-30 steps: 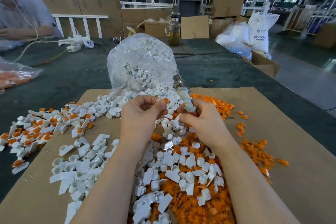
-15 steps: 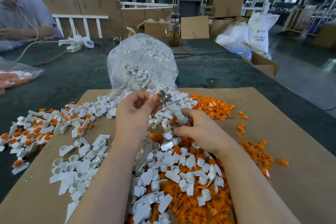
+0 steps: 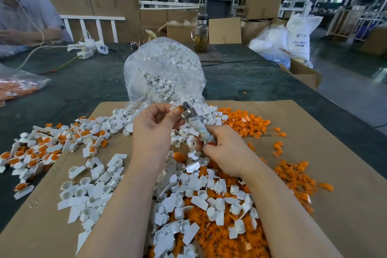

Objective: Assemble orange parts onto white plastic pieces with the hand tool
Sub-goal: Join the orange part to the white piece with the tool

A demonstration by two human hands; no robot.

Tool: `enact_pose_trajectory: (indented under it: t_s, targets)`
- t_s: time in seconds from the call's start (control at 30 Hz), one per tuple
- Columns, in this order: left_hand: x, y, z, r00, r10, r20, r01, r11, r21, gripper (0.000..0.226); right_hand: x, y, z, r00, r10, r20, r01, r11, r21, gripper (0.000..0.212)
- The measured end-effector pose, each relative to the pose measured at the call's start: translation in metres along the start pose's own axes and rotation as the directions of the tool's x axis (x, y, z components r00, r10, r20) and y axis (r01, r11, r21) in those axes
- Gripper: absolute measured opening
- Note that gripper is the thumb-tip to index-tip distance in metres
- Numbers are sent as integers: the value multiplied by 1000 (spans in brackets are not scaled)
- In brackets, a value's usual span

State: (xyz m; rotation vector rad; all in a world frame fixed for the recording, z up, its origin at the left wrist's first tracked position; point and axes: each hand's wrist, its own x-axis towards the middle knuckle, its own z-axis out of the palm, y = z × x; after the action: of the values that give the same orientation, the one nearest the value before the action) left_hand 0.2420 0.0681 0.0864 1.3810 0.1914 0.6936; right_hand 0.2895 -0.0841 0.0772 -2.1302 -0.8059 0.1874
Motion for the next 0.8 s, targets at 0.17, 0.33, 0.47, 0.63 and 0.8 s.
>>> enact_pose_trajectory:
  t_s: [0.17, 0.33, 0.47, 0.63, 0.8]
  targets:
    - [0, 0, 1, 996, -89, -6, 89, 995, -37, 14, 1, 2, 3, 999, -24, -47, 22, 999, -46, 12]
    - [6, 2, -12, 894, -418, -164, 319, 848, -423, 6, 1, 4, 4, 990, -4, -142, -13, 993, -119, 8]
    - [17, 5, -38, 735, -612, -294, 230, 632, -740, 16, 3, 7, 3, 976, 13, -217, -45, 989, -144, 6]
    - [26, 4, -57, 712, -616, -337, 67, 538, -841, 16, 4, 11, 4, 964, 39, -262, -92, 976, -195, 5]
    - [24, 3, -59, 757, -569, -320, 11, 500, -866, 8, 5, 13, 3, 935, 85, -344, -154, 972, -179, 5]
